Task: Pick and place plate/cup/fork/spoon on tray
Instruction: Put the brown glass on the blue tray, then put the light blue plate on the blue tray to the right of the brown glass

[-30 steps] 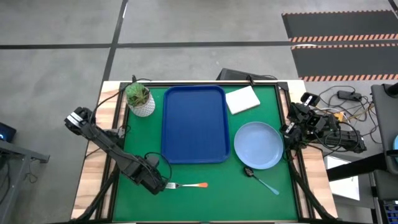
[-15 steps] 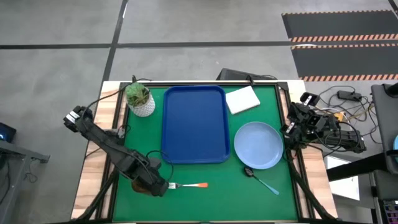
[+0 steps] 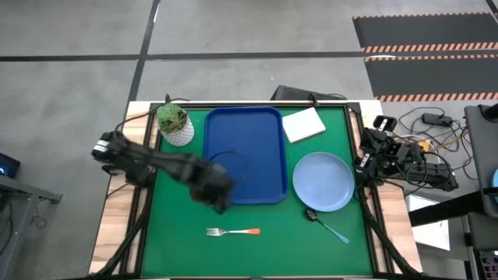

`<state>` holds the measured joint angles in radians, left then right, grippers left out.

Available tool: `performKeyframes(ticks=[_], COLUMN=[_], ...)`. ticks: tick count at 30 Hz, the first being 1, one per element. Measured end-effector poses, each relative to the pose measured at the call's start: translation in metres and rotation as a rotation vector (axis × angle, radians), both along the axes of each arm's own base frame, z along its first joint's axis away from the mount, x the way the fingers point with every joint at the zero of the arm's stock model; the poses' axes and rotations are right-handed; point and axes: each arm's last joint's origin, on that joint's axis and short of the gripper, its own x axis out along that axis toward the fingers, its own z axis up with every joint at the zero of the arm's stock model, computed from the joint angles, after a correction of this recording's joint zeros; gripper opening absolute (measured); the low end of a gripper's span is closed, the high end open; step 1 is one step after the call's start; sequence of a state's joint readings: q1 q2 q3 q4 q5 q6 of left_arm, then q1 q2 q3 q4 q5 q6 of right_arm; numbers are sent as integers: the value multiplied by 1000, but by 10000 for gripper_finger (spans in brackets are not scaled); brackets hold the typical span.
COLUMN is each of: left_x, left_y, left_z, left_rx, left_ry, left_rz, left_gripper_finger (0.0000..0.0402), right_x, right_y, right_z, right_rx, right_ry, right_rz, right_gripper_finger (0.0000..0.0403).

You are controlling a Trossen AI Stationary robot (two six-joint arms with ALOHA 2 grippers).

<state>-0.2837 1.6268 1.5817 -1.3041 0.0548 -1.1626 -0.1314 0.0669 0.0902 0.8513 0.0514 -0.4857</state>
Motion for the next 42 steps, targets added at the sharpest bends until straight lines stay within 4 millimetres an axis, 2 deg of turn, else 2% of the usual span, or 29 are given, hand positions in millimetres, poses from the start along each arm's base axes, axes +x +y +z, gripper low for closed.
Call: performKeyframes(ticks=[7, 11, 14, 26, 37, 42], left_x=[41, 53, 54, 57, 53, 50], left_y=[52, 59, 59, 58, 58, 59], left_z=[-40, -61, -71, -75, -86, -74], left_rx=[64, 73, 70, 101, 106, 126], left_ry=[94, 157, 221, 214, 253, 206], left_rz=[-170, -230, -236, -185, -218, -261], left_gripper_finger=[0, 0, 0, 4, 85, 107], right_x=[0, 0, 0, 0, 1, 1], right_y=[0, 0, 0, 0, 0, 0], right_z=[0, 0, 0, 0, -1, -1], right_rx=[11, 11, 11, 10, 11, 14], right_ry=[-2, -1, 0, 2, 6, 11], right_rz=[13, 13, 13, 10, 10, 15], right_gripper_finger=[9, 9, 9, 9, 9, 9])
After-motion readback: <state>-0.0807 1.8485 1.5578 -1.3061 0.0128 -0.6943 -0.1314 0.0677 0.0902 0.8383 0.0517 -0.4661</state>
